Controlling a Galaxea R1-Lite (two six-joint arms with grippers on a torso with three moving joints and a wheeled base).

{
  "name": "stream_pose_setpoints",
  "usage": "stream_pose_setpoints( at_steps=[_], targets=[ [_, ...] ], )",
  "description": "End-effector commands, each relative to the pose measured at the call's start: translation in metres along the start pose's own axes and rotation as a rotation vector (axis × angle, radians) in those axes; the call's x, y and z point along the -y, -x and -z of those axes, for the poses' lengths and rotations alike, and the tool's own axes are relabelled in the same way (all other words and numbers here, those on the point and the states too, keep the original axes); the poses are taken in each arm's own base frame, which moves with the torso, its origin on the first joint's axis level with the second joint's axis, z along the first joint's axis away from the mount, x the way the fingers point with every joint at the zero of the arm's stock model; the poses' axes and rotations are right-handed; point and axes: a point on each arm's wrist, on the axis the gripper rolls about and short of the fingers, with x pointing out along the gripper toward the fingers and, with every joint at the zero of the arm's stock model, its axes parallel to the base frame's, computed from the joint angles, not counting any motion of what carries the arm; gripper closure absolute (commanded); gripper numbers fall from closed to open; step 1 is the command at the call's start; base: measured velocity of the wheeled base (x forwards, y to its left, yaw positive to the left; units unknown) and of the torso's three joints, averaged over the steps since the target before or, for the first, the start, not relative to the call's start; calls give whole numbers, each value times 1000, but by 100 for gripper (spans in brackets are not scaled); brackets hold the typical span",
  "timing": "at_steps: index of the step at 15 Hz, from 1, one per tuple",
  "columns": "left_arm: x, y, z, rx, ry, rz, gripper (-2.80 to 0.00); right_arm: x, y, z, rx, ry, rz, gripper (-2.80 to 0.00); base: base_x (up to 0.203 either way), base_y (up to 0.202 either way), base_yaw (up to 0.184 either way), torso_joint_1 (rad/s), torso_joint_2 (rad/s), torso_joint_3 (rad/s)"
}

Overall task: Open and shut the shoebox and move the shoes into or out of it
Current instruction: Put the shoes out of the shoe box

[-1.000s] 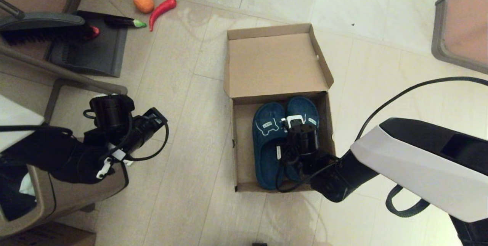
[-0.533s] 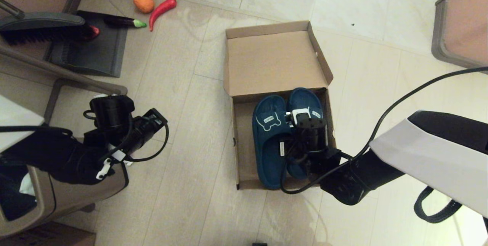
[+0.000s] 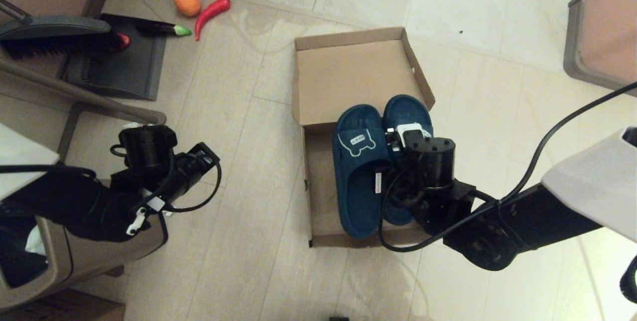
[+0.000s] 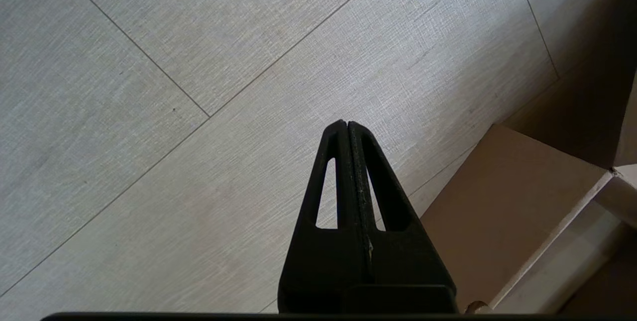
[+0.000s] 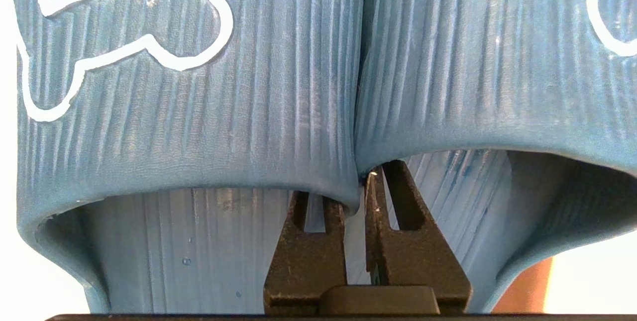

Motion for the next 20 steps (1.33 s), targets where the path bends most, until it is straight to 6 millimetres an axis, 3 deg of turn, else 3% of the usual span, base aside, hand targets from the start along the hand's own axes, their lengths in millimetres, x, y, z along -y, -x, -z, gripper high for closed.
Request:
stream_pose_setpoints(
  at_steps=[1, 5, 8, 10, 16, 20],
  targets=[
    [0, 2, -2, 9, 6, 2, 0, 6, 16, -31, 66, -34, -3, 0, 0, 0, 0, 0, 0, 0],
    [-1, 2, 0, 0, 3, -3, 0, 31, 34, -62, 110, -62, 41, 0, 0, 0, 0, 0, 0, 0],
    [0, -1, 4, -11, -1, 2, 0, 72, 26, -67, 119, -75, 147, 0, 0, 0, 0, 0, 0, 0],
    [7, 0, 12, -31, -4, 22, 0, 110, 17, -68, 120, -83, 218, 0, 0, 0, 0, 0, 0, 0],
    [33, -11, 51, -52, -36, 126, 0, 198, -9, -47, 63, -92, 374, 0, 0, 0, 0, 0, 0, 0],
    [51, -23, 64, -53, -50, 178, 0, 225, -16, -34, 22, -75, 412, 0, 0, 0, 0, 0, 0, 0]
  ],
)
